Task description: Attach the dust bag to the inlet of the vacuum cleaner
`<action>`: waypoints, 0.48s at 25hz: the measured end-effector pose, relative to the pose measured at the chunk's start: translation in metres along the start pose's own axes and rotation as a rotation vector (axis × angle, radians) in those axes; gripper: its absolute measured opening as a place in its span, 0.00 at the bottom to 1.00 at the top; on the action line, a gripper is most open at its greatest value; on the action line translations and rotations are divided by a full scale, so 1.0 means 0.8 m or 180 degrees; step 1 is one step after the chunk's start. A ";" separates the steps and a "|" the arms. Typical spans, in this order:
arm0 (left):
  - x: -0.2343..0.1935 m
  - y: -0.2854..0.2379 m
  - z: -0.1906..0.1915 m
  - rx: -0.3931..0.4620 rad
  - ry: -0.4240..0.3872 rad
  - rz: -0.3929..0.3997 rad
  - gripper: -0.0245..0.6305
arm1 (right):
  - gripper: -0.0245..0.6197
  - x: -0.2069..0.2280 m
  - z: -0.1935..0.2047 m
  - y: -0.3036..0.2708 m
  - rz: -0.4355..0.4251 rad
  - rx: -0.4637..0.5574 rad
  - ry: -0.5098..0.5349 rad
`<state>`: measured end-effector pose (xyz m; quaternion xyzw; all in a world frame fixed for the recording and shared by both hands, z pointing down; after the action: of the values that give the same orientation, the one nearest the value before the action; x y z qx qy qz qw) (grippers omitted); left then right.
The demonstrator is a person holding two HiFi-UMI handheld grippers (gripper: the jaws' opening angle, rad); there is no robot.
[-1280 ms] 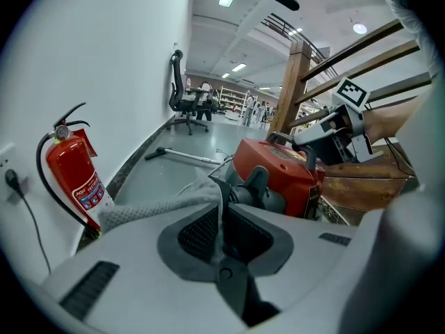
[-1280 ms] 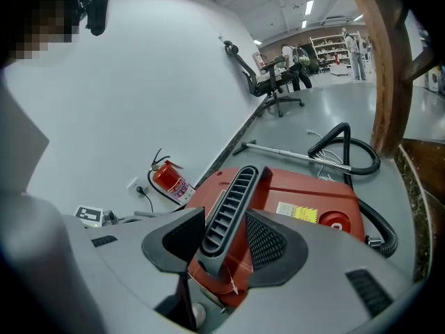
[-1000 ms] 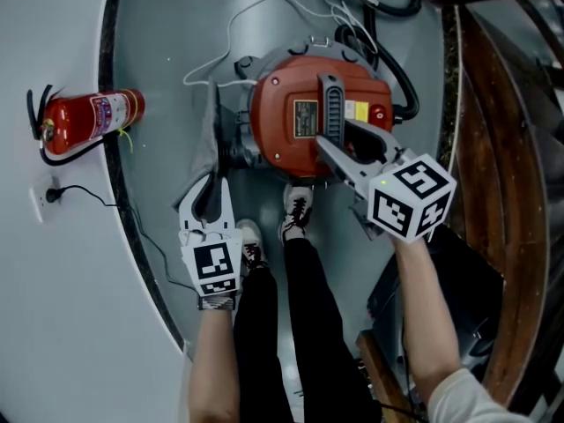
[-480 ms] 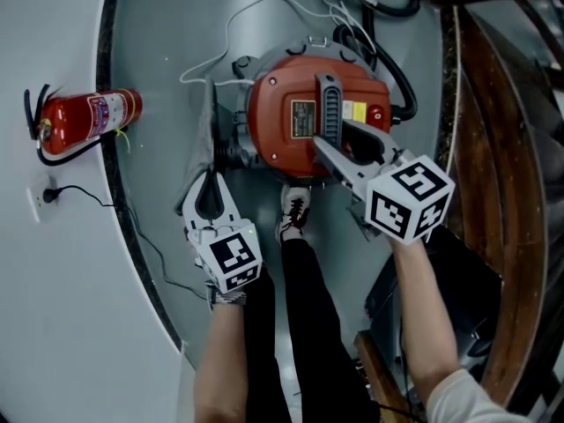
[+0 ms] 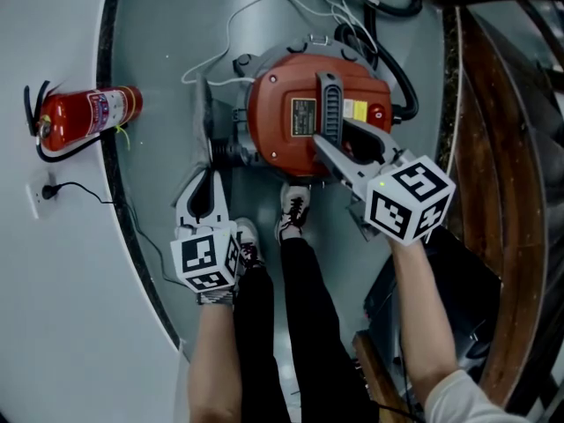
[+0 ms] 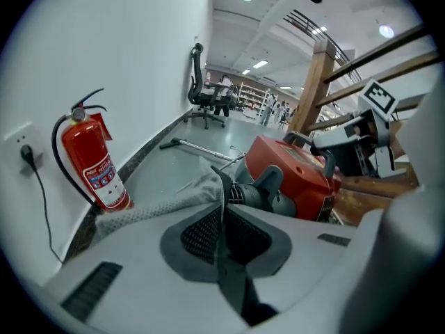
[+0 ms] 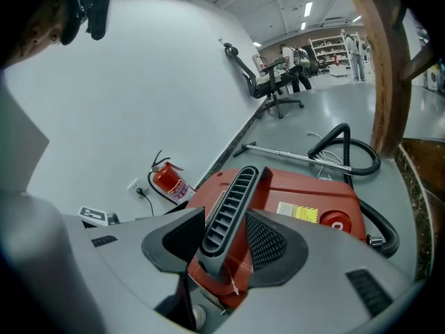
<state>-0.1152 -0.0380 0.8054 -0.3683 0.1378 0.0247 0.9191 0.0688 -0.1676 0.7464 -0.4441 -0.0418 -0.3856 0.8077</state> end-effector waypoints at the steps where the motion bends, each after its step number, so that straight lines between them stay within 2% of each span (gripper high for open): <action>1: -0.001 0.000 0.001 0.0030 0.0070 0.0066 0.07 | 0.32 0.000 0.000 0.000 0.0007 0.0005 -0.0005; 6: -0.001 0.001 0.002 0.0078 0.0034 0.0419 0.07 | 0.32 0.000 0.000 0.000 -0.0009 0.0012 -0.0008; 12: -0.002 0.002 -0.008 0.0149 0.0020 0.1238 0.07 | 0.32 0.000 0.001 -0.001 -0.0034 0.0011 -0.0008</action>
<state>-0.1189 -0.0410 0.7999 -0.3133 0.2098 0.1974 0.9049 0.0685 -0.1671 0.7474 -0.4430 -0.0459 -0.3893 0.8063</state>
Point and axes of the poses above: the fingertips, and each gripper's own axes: y backward along the fingers, x to its right, z out of its underside, the point moved 3 cm from there along y, backward along the fingers, and after that the axes turned 5 degrees about z, right-handed, at the moved point
